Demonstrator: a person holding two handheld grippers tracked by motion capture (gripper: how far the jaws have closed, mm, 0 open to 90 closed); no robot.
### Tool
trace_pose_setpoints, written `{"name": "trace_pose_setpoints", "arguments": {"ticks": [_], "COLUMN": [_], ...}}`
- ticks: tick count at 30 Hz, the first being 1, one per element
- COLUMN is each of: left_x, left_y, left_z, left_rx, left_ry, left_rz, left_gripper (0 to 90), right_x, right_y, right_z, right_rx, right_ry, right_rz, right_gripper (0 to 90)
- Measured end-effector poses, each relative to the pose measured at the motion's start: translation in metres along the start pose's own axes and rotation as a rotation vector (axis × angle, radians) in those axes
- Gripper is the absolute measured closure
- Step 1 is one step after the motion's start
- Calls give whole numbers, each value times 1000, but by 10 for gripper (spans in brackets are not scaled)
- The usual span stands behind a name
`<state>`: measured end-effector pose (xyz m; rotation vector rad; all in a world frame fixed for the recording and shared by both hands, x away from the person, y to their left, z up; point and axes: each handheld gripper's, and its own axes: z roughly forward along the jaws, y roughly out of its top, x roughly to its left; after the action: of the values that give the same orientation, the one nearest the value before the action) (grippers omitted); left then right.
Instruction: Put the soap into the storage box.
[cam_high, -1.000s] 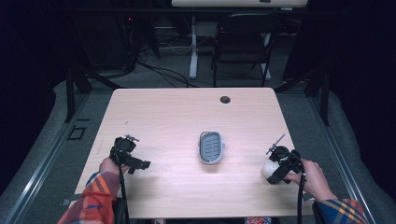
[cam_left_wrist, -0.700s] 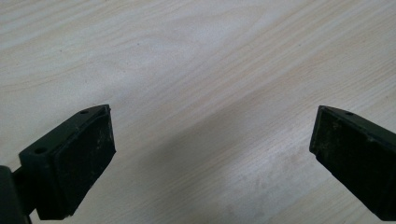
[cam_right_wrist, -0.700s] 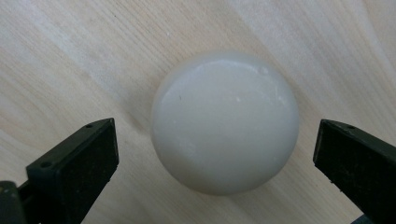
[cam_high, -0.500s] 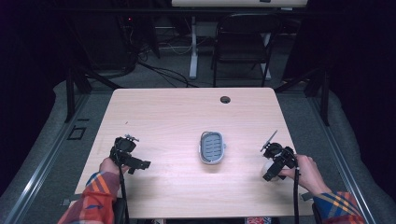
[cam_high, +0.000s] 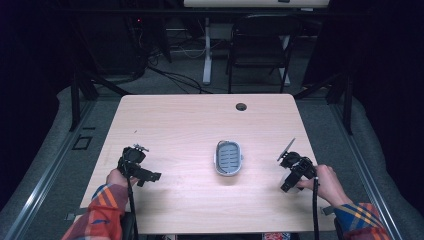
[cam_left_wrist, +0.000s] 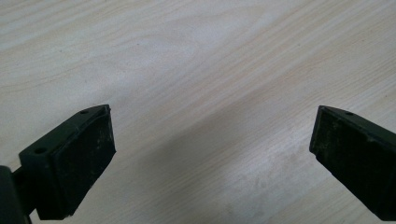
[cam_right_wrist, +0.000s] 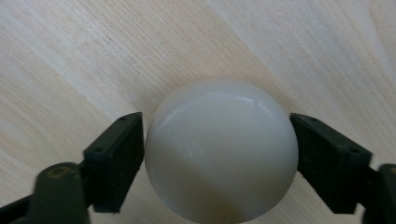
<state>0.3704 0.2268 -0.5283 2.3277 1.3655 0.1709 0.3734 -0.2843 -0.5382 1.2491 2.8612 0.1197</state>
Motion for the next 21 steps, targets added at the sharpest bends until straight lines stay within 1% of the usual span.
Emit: {"name": "trace_pose_setpoints", "arguments": {"ticks": [1, 2, 3, 4, 5, 10, 11, 13, 14, 15, 17, 18, 19, 21], "left_x": [0, 0, 0, 0, 0, 0, 0, 0, 0, 0, 0, 0, 0, 0], "left_y": [0, 0, 0, 0, 0, 0, 0, 0, 0, 0, 0, 0, 0, 0], "left_z": [0, 0, 0, 0, 0, 0, 0, 0, 0, 0, 0, 0, 0, 0], "left_rx": [0, 1, 1, 2, 2, 0, 0, 0, 0, 0, 0, -1, -1, -1], "left_ry": [0, 0, 1, 0, 0, 2, 2, 2, 3, 2, 2, 2, 2, 2], "left_rz": [0, 0, 0, 1, 3, 3, 3, 3, 2, 5, 4, 3, 3, 2], "left_gripper": [1, 1, 1, 1, 1, 1, 1, 1, 1, 1, 1, 1, 1, 1], "right_x": [-1, 1, 1, 0, 0, 0, 1, 1, 1, 0, 3, 3, 2, 2], "right_y": [1, 1, 1, 1, 1, 1, 0, 0, 0, 1, -1, -1, 1, 1], "right_z": [-1, 0, 0, 0, 0, 1, 1, 1, 1, -1, 2, 2, -1, -3], "right_rx": [17, 25, 25, 38, 42, 32, 21, 21, 26, 51, -8, -8, 18, 16], "right_ry": [-3, 2, 2, 0, -7, -10, -8, -9, -8, -13, -6, -6, -14, -17], "right_rz": [-11, 15, 15, -1, 0, -2, 15, 14, 8, -15, 27, 27, -3, -17], "right_gripper": [208, 205, 205, 209, 223, 234, 236, 236, 236, 236, 236, 236, 237, 236]}}
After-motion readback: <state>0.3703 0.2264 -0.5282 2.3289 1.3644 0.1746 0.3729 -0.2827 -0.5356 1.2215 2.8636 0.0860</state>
